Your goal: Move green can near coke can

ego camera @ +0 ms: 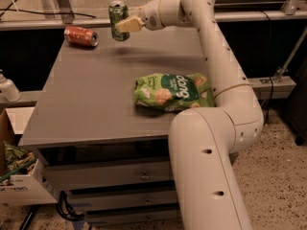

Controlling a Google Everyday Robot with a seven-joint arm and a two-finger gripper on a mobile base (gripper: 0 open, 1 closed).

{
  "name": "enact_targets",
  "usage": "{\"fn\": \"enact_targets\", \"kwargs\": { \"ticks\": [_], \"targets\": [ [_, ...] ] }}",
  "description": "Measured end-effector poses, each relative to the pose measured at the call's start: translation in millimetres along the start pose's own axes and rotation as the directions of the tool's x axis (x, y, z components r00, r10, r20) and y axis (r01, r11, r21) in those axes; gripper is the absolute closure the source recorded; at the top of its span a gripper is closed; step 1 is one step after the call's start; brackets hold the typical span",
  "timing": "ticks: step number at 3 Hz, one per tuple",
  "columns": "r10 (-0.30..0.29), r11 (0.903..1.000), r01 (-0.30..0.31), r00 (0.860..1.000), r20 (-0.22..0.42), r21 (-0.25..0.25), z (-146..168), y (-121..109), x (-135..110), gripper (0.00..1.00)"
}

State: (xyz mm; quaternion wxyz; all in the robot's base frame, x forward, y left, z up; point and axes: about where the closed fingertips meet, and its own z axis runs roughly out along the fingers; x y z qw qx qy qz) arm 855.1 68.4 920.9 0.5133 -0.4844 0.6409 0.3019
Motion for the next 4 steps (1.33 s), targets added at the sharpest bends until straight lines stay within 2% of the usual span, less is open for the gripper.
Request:
{"fn": "enact_targets", "kwargs": {
  "ticks": [2, 3, 4],
  "targets": [
    [0.013, 0.9979, -0.016, 0.999, -0.053, -0.063, 26, 19, 3, 1.0],
    [0.005, 0.9969, -0.012, 0.996, -0.087, -0.077, 34, 24, 7, 1.0],
    [0.005, 0.9969, -0.012, 0.996, -0.087, -0.078, 34, 24, 7, 1.0]
  ]
}}
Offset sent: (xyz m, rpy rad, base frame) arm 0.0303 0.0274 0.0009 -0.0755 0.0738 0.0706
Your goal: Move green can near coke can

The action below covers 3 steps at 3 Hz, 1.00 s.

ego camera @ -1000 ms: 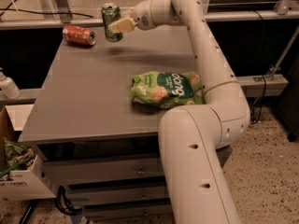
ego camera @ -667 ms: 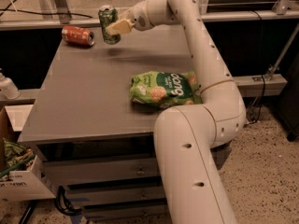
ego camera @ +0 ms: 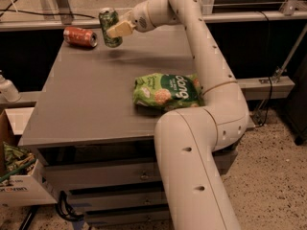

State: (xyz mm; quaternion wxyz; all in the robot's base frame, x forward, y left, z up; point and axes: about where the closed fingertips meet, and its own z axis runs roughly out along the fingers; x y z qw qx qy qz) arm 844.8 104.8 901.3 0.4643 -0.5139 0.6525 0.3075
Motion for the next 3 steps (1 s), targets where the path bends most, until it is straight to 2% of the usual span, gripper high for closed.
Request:
{"fn": "enact_targets", "kwargs": {
  "ticks": [2, 3],
  "targets": [
    [0.056, 0.9978, -0.058, 0.997, -0.051, -0.031, 14, 12, 6, 1.0],
    [0.06, 0.9979, -0.062, 0.996, -0.067, -0.018, 26, 13, 2, 1.0]
  ]
}}
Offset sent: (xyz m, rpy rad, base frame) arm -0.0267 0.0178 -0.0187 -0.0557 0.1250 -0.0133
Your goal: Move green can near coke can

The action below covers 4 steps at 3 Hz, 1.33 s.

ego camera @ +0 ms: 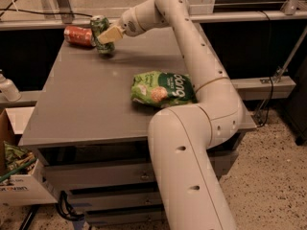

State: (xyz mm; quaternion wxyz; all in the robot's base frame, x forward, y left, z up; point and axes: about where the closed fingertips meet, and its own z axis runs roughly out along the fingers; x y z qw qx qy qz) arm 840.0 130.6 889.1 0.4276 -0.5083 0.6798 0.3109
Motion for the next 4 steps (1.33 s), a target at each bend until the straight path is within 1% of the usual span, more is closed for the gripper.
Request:
{"fn": "enact_targets", "kwargs": {
  "ticks": [1, 2, 3, 4],
  "targets": [
    [-0.027, 0.9996, 0.027, 1.0, 0.015, 0.005, 18, 0, -3, 1.0],
    [-0.06, 0.998, 0.06, 0.998, 0.001, 0.017, 33, -4, 5, 1.0],
    [-0.075, 0.9968, 0.076, 0.997, -0.029, 0.027, 39, -5, 13, 1.0],
    [-0.075, 0.9967, 0.076, 0.997, -0.029, 0.027, 38, -5, 11, 0.82]
  ]
}}
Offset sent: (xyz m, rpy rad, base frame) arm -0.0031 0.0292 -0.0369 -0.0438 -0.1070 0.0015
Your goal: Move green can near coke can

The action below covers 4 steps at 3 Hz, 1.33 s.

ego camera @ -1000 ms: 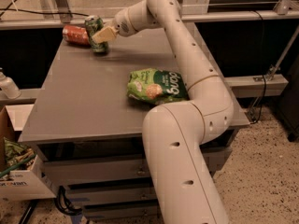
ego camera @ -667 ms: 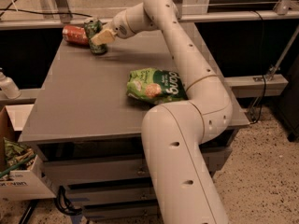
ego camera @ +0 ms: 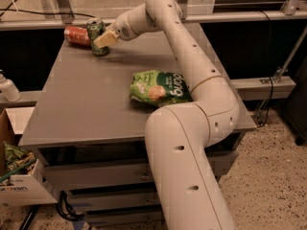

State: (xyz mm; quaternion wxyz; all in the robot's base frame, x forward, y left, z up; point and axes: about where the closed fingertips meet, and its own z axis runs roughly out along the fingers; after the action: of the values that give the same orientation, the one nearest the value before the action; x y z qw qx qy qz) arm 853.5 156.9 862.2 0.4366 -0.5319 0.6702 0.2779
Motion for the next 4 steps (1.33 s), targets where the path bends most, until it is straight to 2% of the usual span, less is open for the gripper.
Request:
{"fn": "enact_targets", "kwargs": {
  "ticks": [3, 4],
  "targets": [
    [-0.01, 0.9988, 0.016, 0.994, -0.11, 0.046, -28, 3, 0, 0.12],
    [0.0, 0.9986, 0.007, 0.991, -0.133, 0.052, -35, 6, 4, 0.0]
  ]
}}
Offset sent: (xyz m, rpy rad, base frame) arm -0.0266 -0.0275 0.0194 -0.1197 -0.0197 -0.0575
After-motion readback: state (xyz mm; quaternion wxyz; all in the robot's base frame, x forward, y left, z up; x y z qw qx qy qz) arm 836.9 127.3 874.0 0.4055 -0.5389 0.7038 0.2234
